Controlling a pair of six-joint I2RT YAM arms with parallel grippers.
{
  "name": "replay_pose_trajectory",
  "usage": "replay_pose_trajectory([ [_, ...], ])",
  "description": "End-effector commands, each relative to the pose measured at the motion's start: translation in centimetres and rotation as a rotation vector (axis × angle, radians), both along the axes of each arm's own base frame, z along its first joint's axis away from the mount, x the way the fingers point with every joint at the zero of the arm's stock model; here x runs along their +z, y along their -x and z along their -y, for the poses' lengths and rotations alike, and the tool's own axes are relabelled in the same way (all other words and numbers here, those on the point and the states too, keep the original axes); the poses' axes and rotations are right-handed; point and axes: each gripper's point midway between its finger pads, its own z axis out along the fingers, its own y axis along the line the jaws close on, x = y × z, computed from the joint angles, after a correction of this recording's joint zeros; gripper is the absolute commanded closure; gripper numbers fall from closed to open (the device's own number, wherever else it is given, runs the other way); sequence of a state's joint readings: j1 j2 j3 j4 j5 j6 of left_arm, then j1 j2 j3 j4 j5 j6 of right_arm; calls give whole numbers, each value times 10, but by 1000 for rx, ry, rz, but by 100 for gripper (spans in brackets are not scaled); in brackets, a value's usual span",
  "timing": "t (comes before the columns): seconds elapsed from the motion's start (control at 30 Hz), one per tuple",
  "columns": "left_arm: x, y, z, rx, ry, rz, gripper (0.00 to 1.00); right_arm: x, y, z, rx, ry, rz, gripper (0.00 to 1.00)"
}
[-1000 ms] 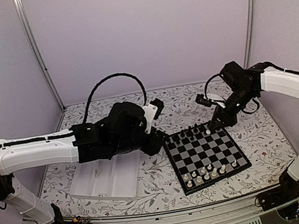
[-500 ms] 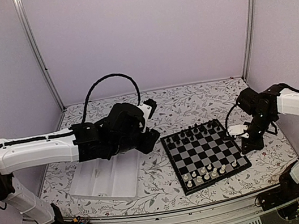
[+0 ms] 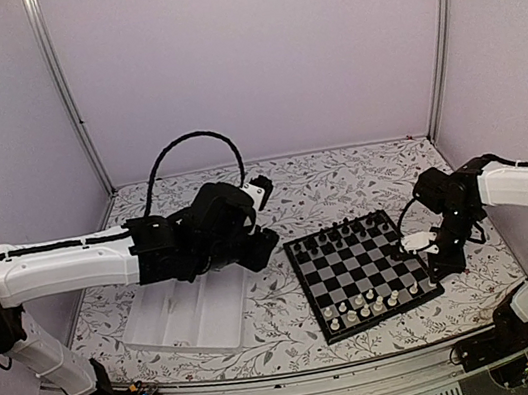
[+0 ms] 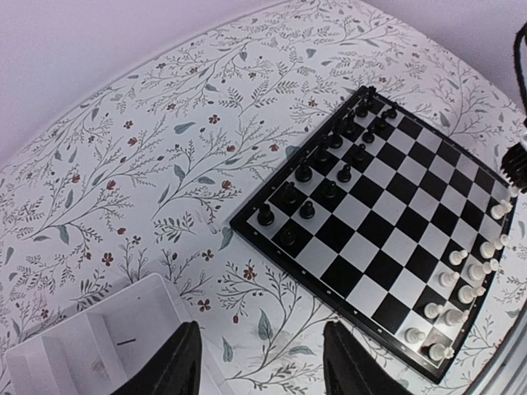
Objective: Set up the chess pieces on the board
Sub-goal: Place the chess piece on the chessboard.
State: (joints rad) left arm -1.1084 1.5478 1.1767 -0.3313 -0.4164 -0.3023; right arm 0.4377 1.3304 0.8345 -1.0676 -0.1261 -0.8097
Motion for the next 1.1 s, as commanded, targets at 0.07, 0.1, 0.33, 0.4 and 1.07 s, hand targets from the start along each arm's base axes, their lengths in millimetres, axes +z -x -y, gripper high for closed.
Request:
replay_pose_trajectory([
  [0.07, -7, -6, -10, 36, -18, -9, 47, -7, -8, -5, -5, -13, 8, 94],
  [0.1, -7, -6, -10, 36, -17, -10, 47, -8, -9, -5, -7, -14, 7, 94],
  [0.33, -13, -6, -11, 39, -25, -22, 48, -14, -8, -7, -8, -17, -15, 91],
  [0.4, -15, -5, -12, 39, -27, -25, 48, -15, -8, -7, -9, -17, -17, 89],
  [1.07, -98, 2, -176, 490, -205, -415, 57, 57, -49, -48, -44, -229, 138, 61],
])
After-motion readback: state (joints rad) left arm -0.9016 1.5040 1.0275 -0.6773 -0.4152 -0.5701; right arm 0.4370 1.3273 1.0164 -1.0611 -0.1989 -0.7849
